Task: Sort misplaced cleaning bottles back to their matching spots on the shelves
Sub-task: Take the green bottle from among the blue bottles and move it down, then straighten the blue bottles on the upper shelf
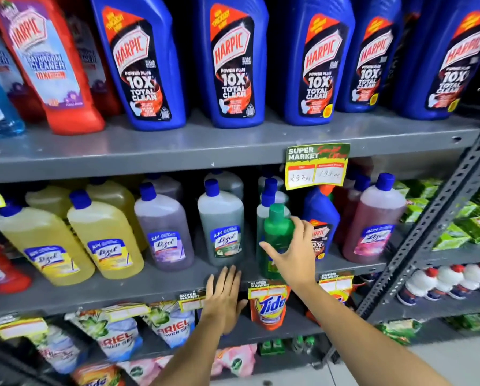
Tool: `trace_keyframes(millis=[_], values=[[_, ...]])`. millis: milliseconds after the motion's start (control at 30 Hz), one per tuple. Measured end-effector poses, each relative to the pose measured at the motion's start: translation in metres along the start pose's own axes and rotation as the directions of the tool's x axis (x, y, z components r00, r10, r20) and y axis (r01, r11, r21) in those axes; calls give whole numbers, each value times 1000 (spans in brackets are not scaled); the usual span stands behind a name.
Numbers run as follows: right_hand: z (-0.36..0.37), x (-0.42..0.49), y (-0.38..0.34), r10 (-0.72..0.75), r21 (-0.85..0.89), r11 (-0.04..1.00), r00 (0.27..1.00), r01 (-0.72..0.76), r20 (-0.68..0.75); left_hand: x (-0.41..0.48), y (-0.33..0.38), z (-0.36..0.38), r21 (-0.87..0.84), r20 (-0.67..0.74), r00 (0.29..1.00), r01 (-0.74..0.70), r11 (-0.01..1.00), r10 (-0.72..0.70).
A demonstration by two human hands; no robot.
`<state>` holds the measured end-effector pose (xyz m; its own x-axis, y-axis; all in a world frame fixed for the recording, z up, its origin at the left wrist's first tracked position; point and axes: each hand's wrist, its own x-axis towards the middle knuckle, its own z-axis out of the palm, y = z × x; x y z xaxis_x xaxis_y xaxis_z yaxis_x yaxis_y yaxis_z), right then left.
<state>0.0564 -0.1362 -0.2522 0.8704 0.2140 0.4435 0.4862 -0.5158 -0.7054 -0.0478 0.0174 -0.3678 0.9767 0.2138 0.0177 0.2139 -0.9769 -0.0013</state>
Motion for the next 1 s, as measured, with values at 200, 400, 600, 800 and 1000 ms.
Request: trace_keyframes(millis=[200, 400, 600, 800, 1000], values=[[-1, -8, 8, 116, 1, 993, 990, -116, 84, -2, -2, 4, -71, 143, 990, 7, 997, 4], [-3, -18, 18, 85, 17, 996, 990, -88, 116, -4, 0, 0, -55, 174, 985, 24, 998, -14], [-31, -17, 37, 109, 166, 984, 955, -64, -277, -2, 2, 4, -53, 152, 987, 63, 997, -54], [-61, 49, 55, 100, 45, 994, 988, -95, -115, -2, 2, 6, -92, 94, 994, 62, 994, -53], [-65, 73, 77, 100, -7, 995, 981, -100, 168, -4, 2, -1, -49, 95, 995, 37, 998, -32]])
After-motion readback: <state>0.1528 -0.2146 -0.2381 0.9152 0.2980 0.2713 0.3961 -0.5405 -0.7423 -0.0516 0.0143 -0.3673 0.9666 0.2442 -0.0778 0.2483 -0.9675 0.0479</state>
